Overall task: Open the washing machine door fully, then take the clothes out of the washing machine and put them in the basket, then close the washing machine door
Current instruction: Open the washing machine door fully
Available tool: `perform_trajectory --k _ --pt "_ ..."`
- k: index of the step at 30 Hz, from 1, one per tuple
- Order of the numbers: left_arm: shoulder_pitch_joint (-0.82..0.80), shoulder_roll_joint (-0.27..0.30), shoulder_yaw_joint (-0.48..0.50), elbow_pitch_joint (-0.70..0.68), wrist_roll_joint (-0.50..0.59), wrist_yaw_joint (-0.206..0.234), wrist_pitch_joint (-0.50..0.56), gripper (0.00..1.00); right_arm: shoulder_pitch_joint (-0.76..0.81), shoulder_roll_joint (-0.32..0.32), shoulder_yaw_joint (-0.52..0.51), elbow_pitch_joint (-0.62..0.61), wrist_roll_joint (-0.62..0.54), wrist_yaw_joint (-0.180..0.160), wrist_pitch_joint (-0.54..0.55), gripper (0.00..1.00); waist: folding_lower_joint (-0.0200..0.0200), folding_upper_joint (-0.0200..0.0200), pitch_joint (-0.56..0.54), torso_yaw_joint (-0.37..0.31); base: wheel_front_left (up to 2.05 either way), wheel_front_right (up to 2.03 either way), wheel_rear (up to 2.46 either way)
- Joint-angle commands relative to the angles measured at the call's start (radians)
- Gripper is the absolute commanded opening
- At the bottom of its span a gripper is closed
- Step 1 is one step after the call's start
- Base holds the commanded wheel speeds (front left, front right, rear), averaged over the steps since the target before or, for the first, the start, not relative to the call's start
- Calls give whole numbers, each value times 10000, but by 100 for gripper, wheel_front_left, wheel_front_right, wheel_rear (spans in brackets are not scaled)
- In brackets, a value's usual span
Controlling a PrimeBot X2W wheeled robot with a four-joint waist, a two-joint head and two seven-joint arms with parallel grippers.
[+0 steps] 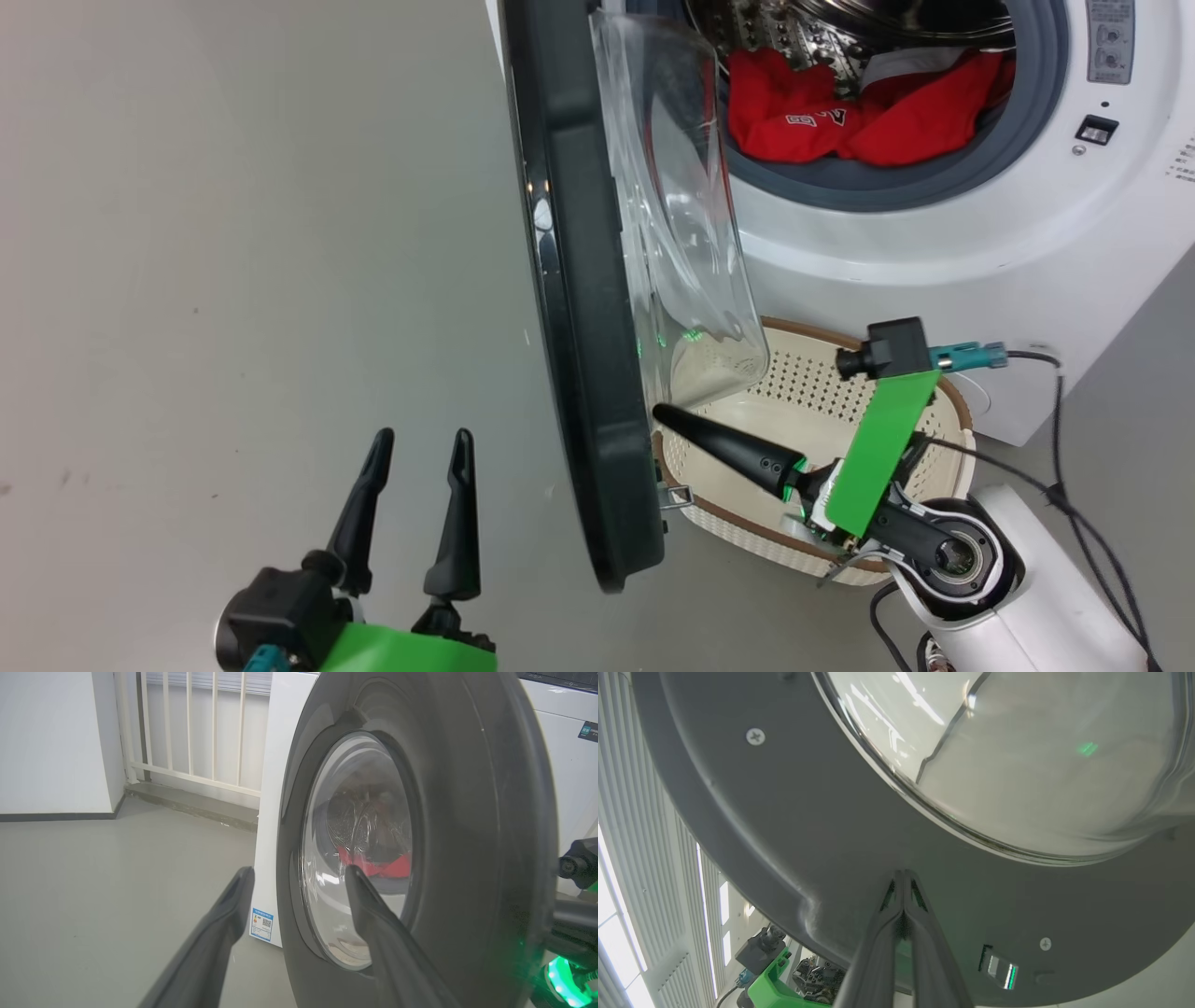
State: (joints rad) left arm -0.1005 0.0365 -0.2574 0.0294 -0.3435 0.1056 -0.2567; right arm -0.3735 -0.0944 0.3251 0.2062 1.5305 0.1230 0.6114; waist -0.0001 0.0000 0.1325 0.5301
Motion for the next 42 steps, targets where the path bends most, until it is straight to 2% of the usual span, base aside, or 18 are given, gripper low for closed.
perform_trajectory --k 1,2,3,4,5,6,7,10,15,16,30,38,42 --pt "-25 137 341 -239 -70 42 -51 100 -7 67 60 -417 -367 77 -313 0 1 0 25 -56 0 0 0" --pt "-26 137 372 -235 -85 45 -51 100 2 11 14 -502 -693 77 -537 0 1 0 39 -83 0 0 0" --pt "-26 137 403 -239 -95 56 -51 100 15 -46 -15 -596 -1052 77 -751 5 1 0 51 -108 0 0 0" --pt "-27 137 432 -249 -104 69 -51 100 37 -104 -44 -695 -1443 77 -972 33 1 0 63 -135 0 0 0" --pt "-30 137 461 -262 -115 82 -51 100 65 -157 -72 -792 -1865 77 -1204 44 1 0 70 -160 0 0 0" --pt "-40 137 515 -276 -119 94 -51 100 104 -296 -121 -1009 -2890 77 -1755 78 1 0 83 -210 0 0 0" --pt "-49 137 541 -275 -116 90 -51 100 120 -396 -112 -1114 -3520 77 -2062 94 1 0 88 -232 0 0 0" --pt "-76 137 598 -286 -96 78 -51 100 275 -433 -149 -1306 -4949 77 -2877 100 1 0 92 -288 0 0 0" --pt "-88 137 705 -401 -78 138 -51 100 475 -523 -176 -1336 -7107 77 -4082 100 1 0 63 -370 0 0 0" --pt "-88 137 705 -401 -78 138 -51 100 475 -523 -176 -1336 -7107 77 -4082 100 1 0 63 -370 0 0 0" --pt "14 137 1046 -659 140 302 -51 100 1037 196 -1210 -433 -11777 77 -7625 100 1 0 -71 -525 0 0 0" --pt "99 137 1008 -629 304 470 -51 100 1446 411 -1781 -255 -13684 77 -8608 100 1 0 -140 -571 0 0 0" --pt "128 137 926 -611 314 481 -51 100 1825 435 -2025 -449 -14011 77 -8712 100 1 0 -147 -545 0 0 0"
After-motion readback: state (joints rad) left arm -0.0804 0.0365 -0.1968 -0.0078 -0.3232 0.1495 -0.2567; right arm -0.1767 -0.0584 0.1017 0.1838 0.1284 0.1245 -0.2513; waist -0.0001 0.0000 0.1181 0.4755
